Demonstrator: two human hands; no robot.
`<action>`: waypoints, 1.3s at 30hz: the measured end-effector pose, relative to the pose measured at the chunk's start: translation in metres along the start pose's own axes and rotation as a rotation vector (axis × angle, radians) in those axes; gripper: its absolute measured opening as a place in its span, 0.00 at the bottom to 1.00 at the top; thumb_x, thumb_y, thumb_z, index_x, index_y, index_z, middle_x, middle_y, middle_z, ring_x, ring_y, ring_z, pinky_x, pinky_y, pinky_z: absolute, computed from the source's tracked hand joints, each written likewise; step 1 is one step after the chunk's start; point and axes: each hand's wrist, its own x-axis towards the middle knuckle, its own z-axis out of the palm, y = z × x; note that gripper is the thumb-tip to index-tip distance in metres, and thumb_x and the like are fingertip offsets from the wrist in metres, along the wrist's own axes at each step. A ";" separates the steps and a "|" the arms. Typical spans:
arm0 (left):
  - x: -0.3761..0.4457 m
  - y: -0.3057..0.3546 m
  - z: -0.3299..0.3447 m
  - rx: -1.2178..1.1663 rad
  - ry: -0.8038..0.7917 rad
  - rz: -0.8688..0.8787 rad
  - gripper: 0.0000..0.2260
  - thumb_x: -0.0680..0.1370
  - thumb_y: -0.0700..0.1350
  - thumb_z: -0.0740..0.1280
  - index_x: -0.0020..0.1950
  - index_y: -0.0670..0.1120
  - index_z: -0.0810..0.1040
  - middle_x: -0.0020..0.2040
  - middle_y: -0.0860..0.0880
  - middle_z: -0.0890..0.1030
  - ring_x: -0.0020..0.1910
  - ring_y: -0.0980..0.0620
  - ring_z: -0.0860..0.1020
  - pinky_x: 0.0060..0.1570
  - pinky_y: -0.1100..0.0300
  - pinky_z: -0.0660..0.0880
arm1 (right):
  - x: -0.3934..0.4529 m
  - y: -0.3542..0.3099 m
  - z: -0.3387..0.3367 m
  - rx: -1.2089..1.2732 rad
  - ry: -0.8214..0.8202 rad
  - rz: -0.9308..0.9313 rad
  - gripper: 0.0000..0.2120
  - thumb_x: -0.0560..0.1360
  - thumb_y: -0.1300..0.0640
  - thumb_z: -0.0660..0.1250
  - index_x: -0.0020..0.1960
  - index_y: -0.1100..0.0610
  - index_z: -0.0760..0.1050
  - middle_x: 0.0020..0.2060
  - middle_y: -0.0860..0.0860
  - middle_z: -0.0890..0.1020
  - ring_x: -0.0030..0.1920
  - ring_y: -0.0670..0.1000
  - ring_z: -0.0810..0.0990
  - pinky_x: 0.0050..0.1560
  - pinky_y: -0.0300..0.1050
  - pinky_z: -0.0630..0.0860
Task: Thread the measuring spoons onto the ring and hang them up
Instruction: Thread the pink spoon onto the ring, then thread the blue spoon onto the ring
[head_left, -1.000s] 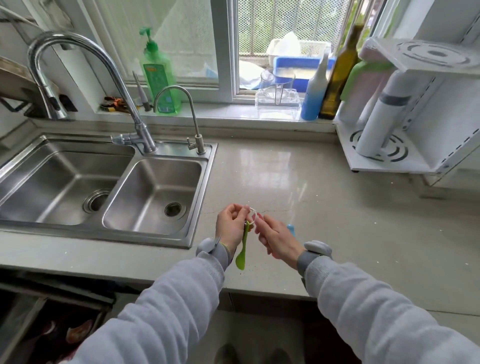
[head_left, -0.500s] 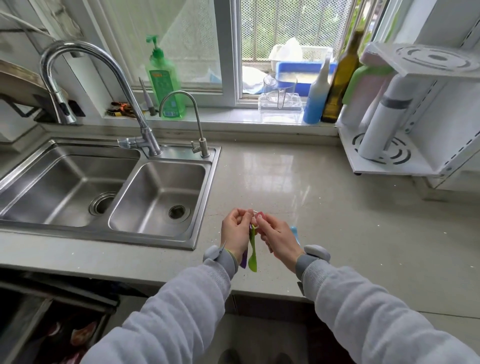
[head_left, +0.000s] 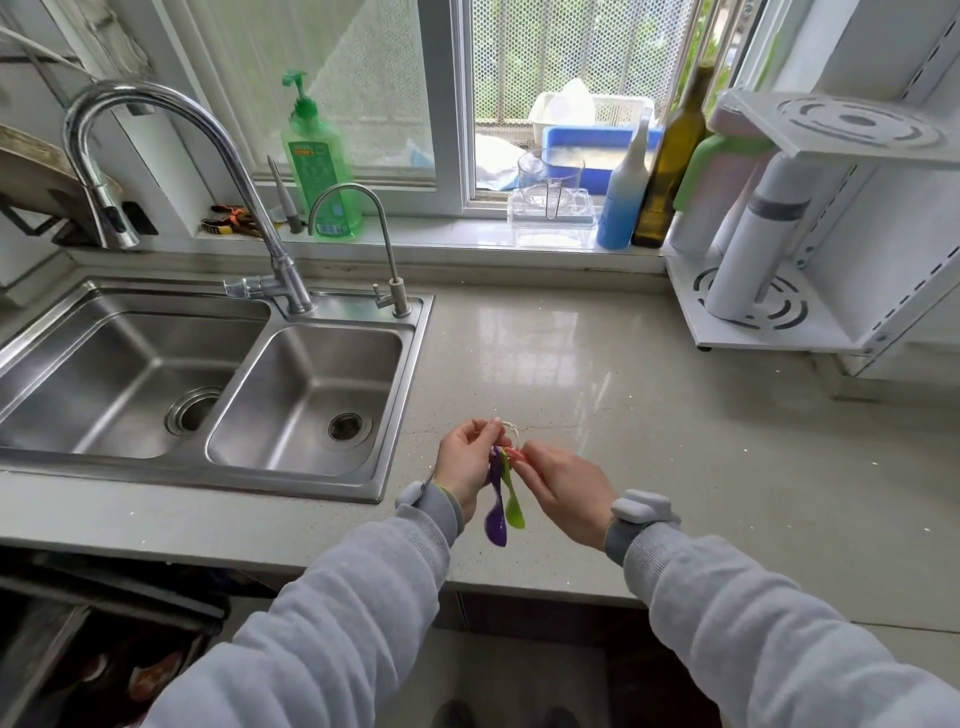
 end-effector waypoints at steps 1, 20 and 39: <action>0.001 0.000 0.001 -0.003 -0.010 0.008 0.06 0.79 0.44 0.62 0.44 0.44 0.75 0.36 0.48 0.78 0.33 0.52 0.77 0.35 0.60 0.78 | -0.002 0.001 0.001 0.035 -0.051 0.012 0.14 0.80 0.46 0.51 0.48 0.55 0.69 0.39 0.49 0.75 0.39 0.50 0.72 0.41 0.46 0.71; 0.029 -0.021 0.026 0.193 -0.052 -0.025 0.08 0.80 0.44 0.59 0.47 0.43 0.75 0.35 0.48 0.78 0.33 0.51 0.79 0.49 0.49 0.78 | -0.002 0.103 0.016 -0.480 -0.432 -0.014 0.28 0.71 0.71 0.63 0.69 0.56 0.62 0.72 0.55 0.63 0.66 0.57 0.68 0.59 0.50 0.75; 0.018 -0.014 0.013 0.234 0.016 0.008 0.07 0.79 0.44 0.62 0.47 0.42 0.77 0.35 0.47 0.79 0.33 0.50 0.79 0.37 0.60 0.79 | 0.012 0.058 0.010 0.621 -0.221 0.434 0.09 0.79 0.61 0.54 0.57 0.57 0.67 0.36 0.52 0.74 0.35 0.50 0.71 0.35 0.44 0.72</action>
